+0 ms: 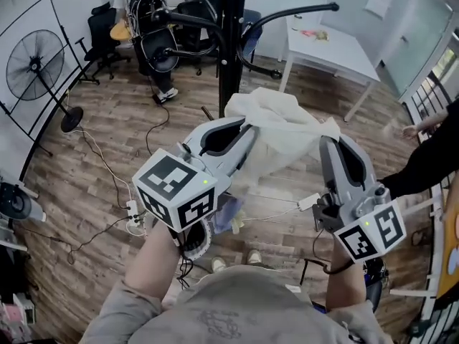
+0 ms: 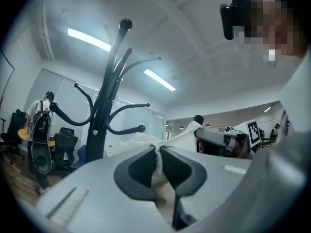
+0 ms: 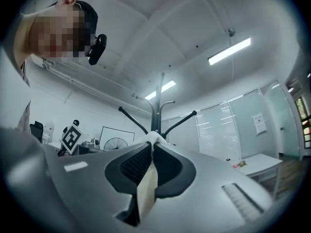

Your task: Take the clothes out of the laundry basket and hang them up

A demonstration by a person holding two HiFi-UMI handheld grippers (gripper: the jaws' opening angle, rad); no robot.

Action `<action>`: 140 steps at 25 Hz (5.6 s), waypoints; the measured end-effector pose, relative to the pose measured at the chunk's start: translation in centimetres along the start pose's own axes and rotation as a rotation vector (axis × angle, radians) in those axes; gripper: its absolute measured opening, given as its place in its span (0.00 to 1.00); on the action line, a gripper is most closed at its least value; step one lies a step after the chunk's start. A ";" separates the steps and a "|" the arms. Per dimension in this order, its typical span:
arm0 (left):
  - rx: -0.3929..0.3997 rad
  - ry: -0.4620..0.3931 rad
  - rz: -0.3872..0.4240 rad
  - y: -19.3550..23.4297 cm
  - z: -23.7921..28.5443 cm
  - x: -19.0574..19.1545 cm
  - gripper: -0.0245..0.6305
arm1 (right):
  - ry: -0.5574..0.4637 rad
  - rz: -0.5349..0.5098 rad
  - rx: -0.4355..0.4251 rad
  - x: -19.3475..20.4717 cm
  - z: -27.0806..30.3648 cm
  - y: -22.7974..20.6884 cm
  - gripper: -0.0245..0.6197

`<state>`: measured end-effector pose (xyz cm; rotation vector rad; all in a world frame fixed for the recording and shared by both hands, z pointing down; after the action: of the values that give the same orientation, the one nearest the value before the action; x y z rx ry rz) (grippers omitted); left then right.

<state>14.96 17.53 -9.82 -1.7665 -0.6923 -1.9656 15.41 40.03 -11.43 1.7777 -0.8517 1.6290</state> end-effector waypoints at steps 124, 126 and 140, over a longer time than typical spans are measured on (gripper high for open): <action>-0.507 0.397 -0.338 7.2 10.5 19.4 0.27 | 0.903 0.339 -0.324 35.4 17.4 -20.6 0.37; -0.502 0.400 -0.334 7.1 10.3 19.4 0.27 | 0.863 0.338 -0.319 34.0 16.8 -20.3 0.37; -0.479 0.277 -0.165 5.1 6.5 14.5 0.17 | 0.457 0.174 -0.287 17.9 10.6 -13.1 0.13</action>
<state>21.52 17.83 5.52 -1.6690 -0.2956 -2.5927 33.17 38.73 5.55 1.1016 -0.9780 1.8183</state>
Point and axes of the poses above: the fingertips, and each gripper's own axes: z forward along the fingers, y to its left, x out of its underside, the point moved 8 cm from there along -z, backward along the fingers, and after that the axes turned 8 degrees about y, right-handed, at the moved point
